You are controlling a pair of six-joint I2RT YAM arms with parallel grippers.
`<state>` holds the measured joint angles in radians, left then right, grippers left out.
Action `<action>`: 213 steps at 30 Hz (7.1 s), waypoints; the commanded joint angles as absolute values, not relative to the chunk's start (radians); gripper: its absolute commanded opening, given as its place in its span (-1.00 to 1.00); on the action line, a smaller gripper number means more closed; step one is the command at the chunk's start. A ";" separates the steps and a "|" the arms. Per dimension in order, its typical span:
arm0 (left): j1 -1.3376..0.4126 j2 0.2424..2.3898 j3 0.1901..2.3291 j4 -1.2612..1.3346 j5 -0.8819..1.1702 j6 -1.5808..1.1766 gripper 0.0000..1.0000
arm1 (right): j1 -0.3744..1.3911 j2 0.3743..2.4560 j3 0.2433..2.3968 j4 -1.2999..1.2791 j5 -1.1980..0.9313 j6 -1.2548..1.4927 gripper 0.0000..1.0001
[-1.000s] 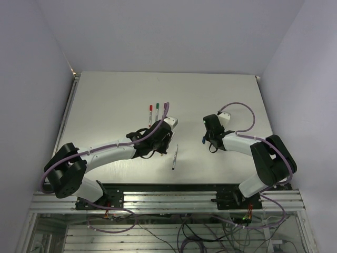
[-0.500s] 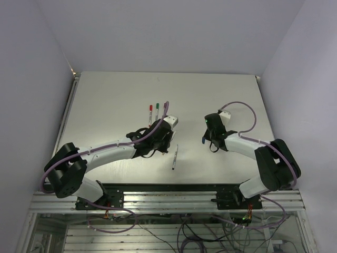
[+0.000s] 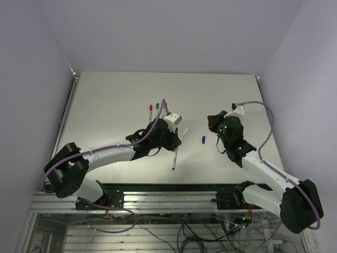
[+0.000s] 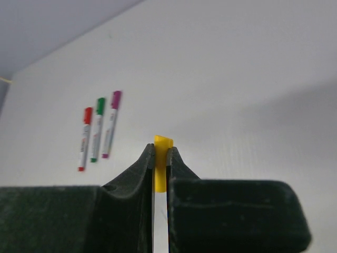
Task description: Insert the pens into the pen caps
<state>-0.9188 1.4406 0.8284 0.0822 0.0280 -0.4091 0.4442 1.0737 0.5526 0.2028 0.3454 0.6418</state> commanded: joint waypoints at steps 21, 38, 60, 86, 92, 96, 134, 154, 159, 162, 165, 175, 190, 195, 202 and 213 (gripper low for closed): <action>-0.900 1.519 0.766 0.572 0.305 -0.611 -0.86 | 0.440 0.954 0.314 0.774 0.004 0.735 -1.00; -0.900 1.508 0.739 0.597 0.253 -0.629 -0.86 | 0.440 0.919 0.295 0.758 0.005 0.752 -1.00; -0.900 1.521 0.741 0.624 0.250 -0.645 -0.86 | 0.439 0.947 0.264 0.802 -0.011 0.782 -1.00; -0.879 1.535 0.689 0.831 0.157 -0.730 -0.86 | 0.488 1.068 0.271 0.785 -0.217 0.782 -1.00; -0.863 1.525 0.689 0.846 0.140 -0.727 -0.86 | 0.542 1.088 0.301 0.698 -0.210 0.737 -1.00; -0.850 1.497 0.697 0.815 0.100 -0.697 -0.86 | 0.577 1.104 0.332 0.611 -0.172 0.696 -1.00; -0.771 1.487 0.717 0.545 0.016 -0.594 -0.86 | 0.702 1.132 0.557 0.425 0.233 0.552 -0.31; -0.748 1.905 1.179 0.119 -0.264 -0.367 -0.86 | 0.699 0.909 0.517 0.183 0.608 0.588 -0.28; -0.718 2.016 1.296 0.056 -0.260 -0.370 -0.86 | 0.698 0.901 0.513 0.165 0.611 0.596 -0.29; -0.704 2.060 1.341 0.034 -0.270 -0.383 -0.86 | 0.698 0.899 0.505 0.164 0.610 0.602 -0.28; -0.693 2.102 1.387 0.015 -0.275 -0.381 -0.86 | 0.698 0.905 0.501 0.164 0.607 0.610 -0.29; -0.667 2.198 1.494 -0.067 -0.280 -0.407 -0.66 | 0.698 0.929 0.497 0.171 0.590 0.627 -0.30; -0.666 2.127 1.489 -0.087 -0.314 -0.414 -0.08 | 0.698 0.953 0.493 0.188 0.566 0.634 -0.32; -0.666 2.065 1.472 -0.081 -0.314 -0.407 -0.05 | 0.698 0.954 0.491 0.199 0.566 0.637 -0.32; -0.672 1.944 1.358 -0.031 -0.279 -0.414 -0.03 | 0.693 0.946 0.485 0.172 0.671 0.701 0.02; -0.793 1.762 1.102 -0.076 -0.275 -0.422 0.05 | 0.530 1.043 0.518 0.064 0.586 0.749 0.34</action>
<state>-0.7303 1.8168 1.1629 -0.0494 -0.2863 -0.4244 0.5842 1.0122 0.4973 0.1032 0.6209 0.7235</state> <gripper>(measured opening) 0.517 0.672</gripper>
